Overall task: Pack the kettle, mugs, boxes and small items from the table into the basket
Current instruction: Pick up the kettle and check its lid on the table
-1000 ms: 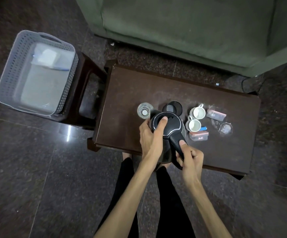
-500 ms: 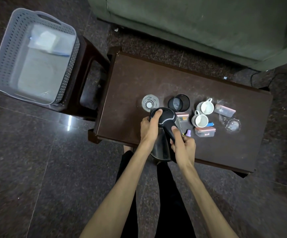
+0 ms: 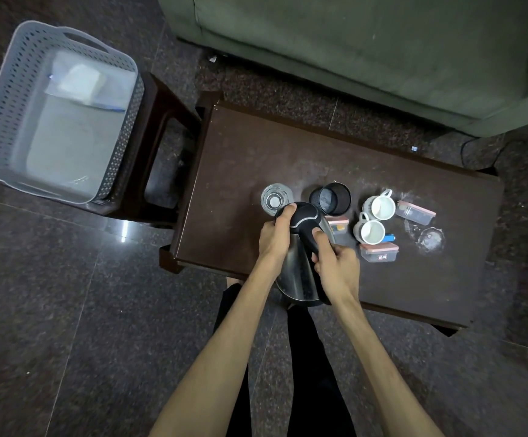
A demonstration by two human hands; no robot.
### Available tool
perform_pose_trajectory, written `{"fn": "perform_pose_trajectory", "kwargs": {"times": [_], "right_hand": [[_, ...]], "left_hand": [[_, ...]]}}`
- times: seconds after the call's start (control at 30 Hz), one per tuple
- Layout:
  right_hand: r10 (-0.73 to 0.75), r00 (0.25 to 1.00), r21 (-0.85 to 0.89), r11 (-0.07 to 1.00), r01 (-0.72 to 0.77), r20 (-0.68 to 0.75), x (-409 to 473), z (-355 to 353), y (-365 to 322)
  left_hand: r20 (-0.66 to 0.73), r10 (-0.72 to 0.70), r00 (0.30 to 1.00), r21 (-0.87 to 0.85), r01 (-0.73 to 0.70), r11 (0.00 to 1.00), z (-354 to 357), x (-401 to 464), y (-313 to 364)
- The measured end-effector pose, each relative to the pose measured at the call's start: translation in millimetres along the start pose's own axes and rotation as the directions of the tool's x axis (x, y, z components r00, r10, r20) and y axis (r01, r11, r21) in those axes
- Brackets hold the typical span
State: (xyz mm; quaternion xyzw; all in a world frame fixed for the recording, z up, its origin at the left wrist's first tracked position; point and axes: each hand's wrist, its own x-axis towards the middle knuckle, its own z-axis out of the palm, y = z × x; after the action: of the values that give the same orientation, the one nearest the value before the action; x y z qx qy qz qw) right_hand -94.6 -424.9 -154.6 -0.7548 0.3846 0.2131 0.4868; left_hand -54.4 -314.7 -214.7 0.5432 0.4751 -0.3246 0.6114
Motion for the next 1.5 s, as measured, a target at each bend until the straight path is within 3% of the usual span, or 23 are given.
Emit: {"fn": "perform_pose_trajectory", "kwargs": {"times": [0.3, 0.9, 1.5], "right_hand": [[-0.011, 1.0, -0.171, 0.985, 0.014, 0.017, 0, -1, -23], [-0.082, 0.997, -0.319, 0.944, 0.079, 0.004, -3, 4, -31], [-0.079, 0.996, -0.234, 0.97, 0.067, -0.04, -19, 4, -27]], "left_hand": [[0.029, -0.06, 0.998, -0.036, 0.061, 0.997, -4, 0, 2], [0.047, -0.037, 0.998, -0.059, 0.039, 0.997, -10, -1, 4], [0.099, -0.004, 0.995, -0.011, 0.005, 1.0, -16, -11, 7]]}}
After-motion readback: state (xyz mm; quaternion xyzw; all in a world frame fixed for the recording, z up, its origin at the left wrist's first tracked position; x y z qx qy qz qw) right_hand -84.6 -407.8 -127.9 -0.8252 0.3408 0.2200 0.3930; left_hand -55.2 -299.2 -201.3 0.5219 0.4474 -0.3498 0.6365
